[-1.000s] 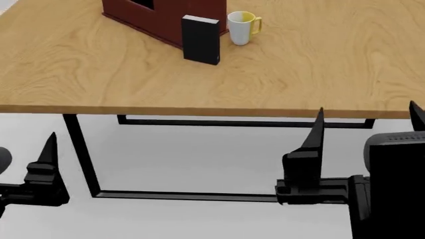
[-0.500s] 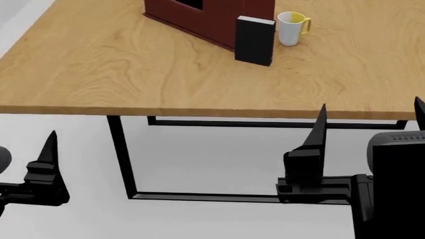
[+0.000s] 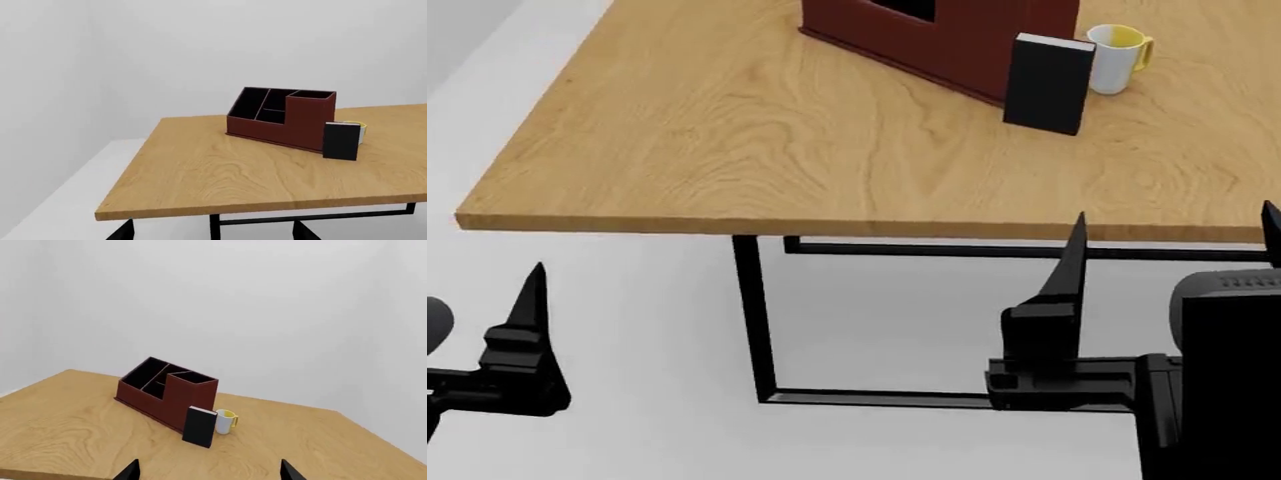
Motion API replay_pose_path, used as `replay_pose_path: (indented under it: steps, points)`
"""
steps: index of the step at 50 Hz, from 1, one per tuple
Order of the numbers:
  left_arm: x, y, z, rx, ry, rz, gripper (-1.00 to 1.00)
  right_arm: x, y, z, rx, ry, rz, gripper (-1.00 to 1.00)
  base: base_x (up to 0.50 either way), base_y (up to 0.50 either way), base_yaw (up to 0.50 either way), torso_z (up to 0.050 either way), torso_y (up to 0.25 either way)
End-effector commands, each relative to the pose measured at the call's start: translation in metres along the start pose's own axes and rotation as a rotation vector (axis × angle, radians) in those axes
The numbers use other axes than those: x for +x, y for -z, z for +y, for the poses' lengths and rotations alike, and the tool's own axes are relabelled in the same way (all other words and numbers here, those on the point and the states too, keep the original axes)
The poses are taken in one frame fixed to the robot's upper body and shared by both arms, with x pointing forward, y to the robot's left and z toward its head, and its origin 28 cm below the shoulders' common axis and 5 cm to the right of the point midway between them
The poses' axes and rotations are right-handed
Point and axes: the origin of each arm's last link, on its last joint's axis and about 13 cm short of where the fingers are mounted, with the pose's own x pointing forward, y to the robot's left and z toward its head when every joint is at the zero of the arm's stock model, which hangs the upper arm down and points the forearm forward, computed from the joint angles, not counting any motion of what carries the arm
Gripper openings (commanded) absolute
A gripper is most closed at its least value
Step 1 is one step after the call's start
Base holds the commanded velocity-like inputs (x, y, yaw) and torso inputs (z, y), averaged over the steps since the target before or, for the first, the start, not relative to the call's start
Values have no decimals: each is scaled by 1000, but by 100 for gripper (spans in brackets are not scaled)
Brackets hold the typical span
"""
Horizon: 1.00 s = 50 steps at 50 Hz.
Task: Pick up the book and place it in the front compartment of the caddy.
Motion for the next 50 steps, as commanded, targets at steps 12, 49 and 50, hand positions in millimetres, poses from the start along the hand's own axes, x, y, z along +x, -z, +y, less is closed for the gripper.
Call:
replay_pose_path:
  steps: [12, 49, 50]
  points:
    - [0, 1, -1, 2, 2, -5, 100, 2, 1, 1, 2, 21, 15, 100, 2, 66, 0, 0, 0]
    - [-1, -2, -1, 2, 3, -15, 100, 1, -7, -3, -24, 39, -8, 100, 468, 1, 0, 0, 1]
    - [-1, -2, -1, 3, 3, -15, 100, 1, -7, -3, -22, 39, -9, 100, 500, 1, 0, 0, 0]
